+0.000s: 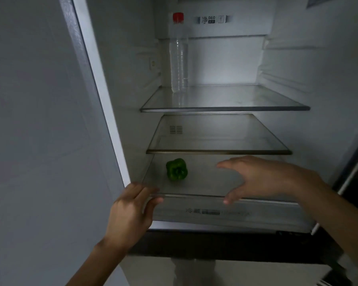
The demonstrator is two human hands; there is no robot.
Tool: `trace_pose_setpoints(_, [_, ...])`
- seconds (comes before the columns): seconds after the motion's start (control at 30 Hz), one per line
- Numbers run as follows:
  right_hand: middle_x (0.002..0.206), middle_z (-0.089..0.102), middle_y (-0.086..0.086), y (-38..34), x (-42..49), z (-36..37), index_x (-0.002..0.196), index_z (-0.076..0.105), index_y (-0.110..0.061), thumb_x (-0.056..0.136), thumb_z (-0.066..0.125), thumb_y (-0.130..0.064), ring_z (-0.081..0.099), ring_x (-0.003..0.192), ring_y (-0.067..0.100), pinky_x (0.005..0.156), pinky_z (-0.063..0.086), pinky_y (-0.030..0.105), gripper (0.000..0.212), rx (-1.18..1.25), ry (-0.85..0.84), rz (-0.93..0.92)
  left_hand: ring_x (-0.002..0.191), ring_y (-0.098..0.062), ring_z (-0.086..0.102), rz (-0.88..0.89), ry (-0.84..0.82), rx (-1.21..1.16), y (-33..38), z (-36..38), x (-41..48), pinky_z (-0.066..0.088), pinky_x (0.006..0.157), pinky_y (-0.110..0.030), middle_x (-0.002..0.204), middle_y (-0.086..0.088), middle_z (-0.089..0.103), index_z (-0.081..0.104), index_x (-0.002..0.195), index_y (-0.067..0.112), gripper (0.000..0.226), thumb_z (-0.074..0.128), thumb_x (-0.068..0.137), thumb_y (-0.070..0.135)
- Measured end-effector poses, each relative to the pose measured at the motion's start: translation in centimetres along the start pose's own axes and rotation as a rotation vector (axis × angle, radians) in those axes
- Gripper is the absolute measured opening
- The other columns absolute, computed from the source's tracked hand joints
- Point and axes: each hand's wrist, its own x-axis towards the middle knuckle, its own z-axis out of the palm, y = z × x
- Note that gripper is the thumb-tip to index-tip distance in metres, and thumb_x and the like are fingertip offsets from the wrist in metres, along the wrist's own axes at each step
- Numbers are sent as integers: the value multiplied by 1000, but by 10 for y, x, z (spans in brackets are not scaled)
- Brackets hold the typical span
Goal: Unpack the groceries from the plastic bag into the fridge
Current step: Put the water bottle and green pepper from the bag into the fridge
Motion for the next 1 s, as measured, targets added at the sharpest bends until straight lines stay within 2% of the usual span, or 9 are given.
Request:
trace_pose_setpoints(0.07, [148,40,-13,9,-9,1,145,36,-32,63,75,-67,39,134,9,112,35,30,97,12,-53,53,83,-14,65,-4,4,9,2,-1,0,56,64,-30,92,4,71,74,93,16,29,56,91,39])
trace_pose_setpoints(0.13, [124,59,-14,12,-13,11,127,57,-31,68,80,-52,57,113,7,100,47,30,66,25,-154,37,78,-12,64,-7,-1,12,3,-2,0,55,62,-28,89,6,71,74,91,17,30,56,90,40])
trace_pose_setpoints(0.23, [99,73,-7,19,-12,30,102,73,-23,83,71,-16,67,90,6,87,54,32,19,68,-64,-28,72,-7,61,-13,-20,1,2,-3,1,54,58,-25,85,7,70,75,89,19,31,55,88,43])
trace_pose_setpoints(0.4, [93,72,-2,20,-26,40,100,75,-12,89,62,-6,63,80,5,65,41,4,18,78,52,-2,69,-7,62,-9,-72,-16,2,-7,-2,52,55,-24,83,10,69,76,88,24,34,55,89,51])
trace_pose_setpoints(0.57, [114,67,-4,12,-44,55,115,69,-12,93,60,-12,62,100,11,85,45,20,24,161,178,77,65,-3,55,32,-80,-72,12,-19,-3,38,62,-10,78,7,70,76,91,21,36,54,86,49])
trace_pose_setpoints(0.67, [126,49,-14,-3,-64,73,135,53,-20,95,58,-13,46,112,0,96,33,10,41,238,331,139,82,-16,61,83,-94,-125,11,-22,-3,50,73,-26,95,-2,71,72,106,15,40,54,86,45])
trace_pose_setpoints(0.77, [130,48,-14,-31,-97,92,133,55,-22,93,62,-11,43,116,-5,105,31,11,42,292,610,213,103,-22,56,225,-55,-226,19,-26,-7,49,92,-46,112,-7,66,69,113,10,37,56,89,35])
trace_pose_setpoints(0.87, [115,62,-9,-61,-146,109,124,63,-21,89,65,-8,59,101,1,93,45,9,38,307,685,384,104,-15,54,343,-105,-397,38,-26,-11,47,94,-29,111,-6,64,67,109,10,31,52,93,30])
trace_pose_setpoints(1.0, [103,72,-3,-90,-221,128,119,67,-20,87,65,-10,69,86,10,82,53,20,33,318,519,688,95,-6,55,455,-320,-540,84,-15,-18,40,87,-10,101,0,66,68,102,15,20,55,93,27])
